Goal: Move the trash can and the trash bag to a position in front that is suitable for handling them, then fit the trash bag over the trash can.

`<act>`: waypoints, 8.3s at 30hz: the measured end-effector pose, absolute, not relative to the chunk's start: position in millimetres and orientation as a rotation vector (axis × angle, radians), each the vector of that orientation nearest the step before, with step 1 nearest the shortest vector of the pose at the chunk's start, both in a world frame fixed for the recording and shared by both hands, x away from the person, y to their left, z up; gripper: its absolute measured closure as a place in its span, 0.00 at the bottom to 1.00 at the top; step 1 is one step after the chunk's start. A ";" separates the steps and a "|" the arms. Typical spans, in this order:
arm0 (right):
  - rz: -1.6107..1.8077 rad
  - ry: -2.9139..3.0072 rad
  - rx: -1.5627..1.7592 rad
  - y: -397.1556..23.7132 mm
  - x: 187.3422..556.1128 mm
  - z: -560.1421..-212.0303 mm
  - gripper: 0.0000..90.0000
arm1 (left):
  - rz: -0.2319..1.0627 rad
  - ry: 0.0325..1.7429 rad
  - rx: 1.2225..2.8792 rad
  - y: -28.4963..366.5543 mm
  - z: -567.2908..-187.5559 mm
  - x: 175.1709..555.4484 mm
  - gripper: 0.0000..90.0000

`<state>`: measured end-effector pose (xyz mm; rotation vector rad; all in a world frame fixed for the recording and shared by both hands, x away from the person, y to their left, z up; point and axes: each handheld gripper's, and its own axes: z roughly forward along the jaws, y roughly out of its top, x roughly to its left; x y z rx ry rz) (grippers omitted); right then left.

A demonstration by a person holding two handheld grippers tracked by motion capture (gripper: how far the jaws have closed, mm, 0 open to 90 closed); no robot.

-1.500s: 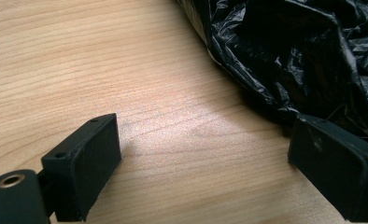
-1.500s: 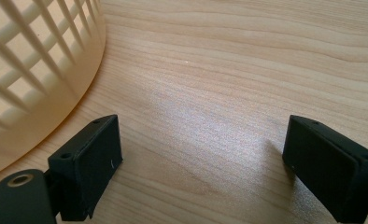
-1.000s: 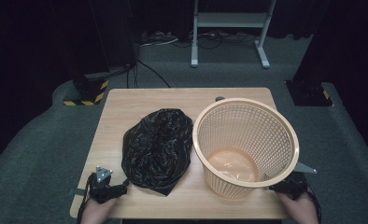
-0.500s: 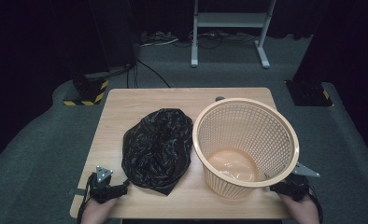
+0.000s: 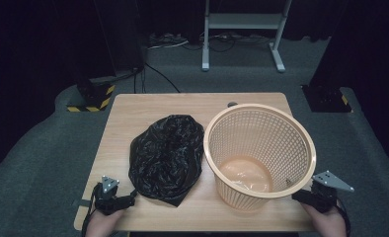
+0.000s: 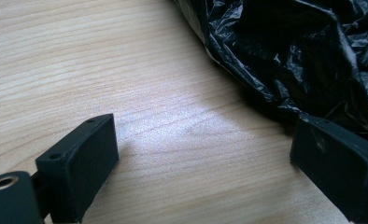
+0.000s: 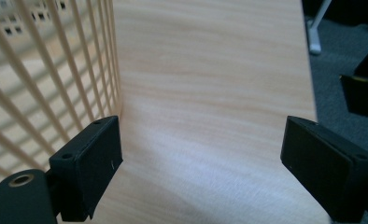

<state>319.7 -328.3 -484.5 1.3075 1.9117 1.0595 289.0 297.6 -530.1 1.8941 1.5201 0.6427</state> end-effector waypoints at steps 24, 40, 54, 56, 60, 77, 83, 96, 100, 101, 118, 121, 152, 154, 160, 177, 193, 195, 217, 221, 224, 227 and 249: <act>1.143 1.776 1.211 -314.6 332.3 -442.8 0.14 | 0.637 1.517 1.896 297.1 -530.1 288.7 0.08; 1.148 1.811 1.204 -283.3 342.0 -441.9 0.14 | 0.636 1.516 1.896 297.2 -530.1 288.6 0.08; 1.084 1.895 1.288 -286.6 343.4 -476.2 0.14 | 0.634 1.506 1.885 298.3 -529.5 287.4 0.12; 1.043 1.935 1.327 -291.2 343.3 -489.3 0.14 | 0.627 1.496 1.887 298.9 -529.4 286.8 0.12; 0.964 1.989 1.368 -296.9 342.7 -509.9 0.14 | 0.638 1.468 1.880 300.1 -528.4 284.1 0.13; 0.878 2.075 1.443 -297.5 346.6 -524.1 0.13 | 0.640 1.417 1.794 289.0 -493.0 276.5 0.12; 0.877 2.073 1.442 -297.3 346.4 -524.1 0.13 | 0.636 1.309 1.826 258.2 -465.0 294.1 0.15; 0.884 2.085 1.430 -297.0 346.3 -524.2 0.13 | 0.625 1.205 2.054 190.1 -464.7 356.6 0.17; 0.887 2.088 1.426 -296.8 345.8 -524.2 0.13 | 0.577 1.233 2.133 184.7 -484.0 365.0 0.19; 0.887 2.088 1.426 -296.8 345.7 -524.2 0.13 | 0.572 1.231 2.148 184.0 -488.3 363.6 0.20; 0.889 2.091 1.424 -296.4 345.5 -524.1 0.13 | 0.672 1.198 2.082 212.2 -454.2 301.6 0.25; 0.889 2.089 1.429 -295.9 345.5 -524.2 0.13 | 0.717 1.168 2.029 212.6 -431.8 300.8 0.25; 0.893 2.095 1.425 -295.9 344.9 -524.0 0.14 | 0.726 1.160 2.084 183.5 -500.5 365.1 0.76; 0.893 2.095 1.425 -295.9 344.9 -524.0 0.14 | 0.724 1.138 2.080 183.4 -500.4 363.2 0.84; 0.895 2.095 1.425 -295.9 344.8 -524.0 0.14 | 0.766 1.096 2.023 188.0 -499.8 356.4 0.97; 0.895 2.095 1.424 -295.8 344.7 -524.0 0.14 | 0.928 1.043 1.658 223.8 -477.3 321.1 0.99; 0.895 2.095 1.424 -295.7 344.7 -524.0 0.14 | 1.012 0.993 1.382 254.8 -418.8 294.1 0.99; 0.895 2.095 1.424 -295.7 344.7 -524.0 0.14 | 1.026 0.976 1.360 256.5 -410.3 289.7 0.99; 0.894 2.094 1.424 -295.7 344.7 -524.0 0.14 | 1.073 0.749 1.147 239.5 -333.7 234.4 0.99; 0.894 2.094 1.423 -295.6 344.6 -524.0 0.14 | 1.049 0.731 1.131 231.5 -329.5 230.5 0.99; 0.894 2.094 1.424 -295.7 344.6 -524.0 0.15 | 1.040 0.715 1.125 225.5 -326.3 229.5 0.99; 0.894 2.094 1.424 -295.7 344.6 -524.0 0.14 | 1.022 0.689 1.122 216.9 -320.9 230.0 0.99; 0.893 2.096 1.418 -296.1 344.8 -524.0 0.15 | 0.857 0.443 1.165 122.5 -264.7 243.3 0.98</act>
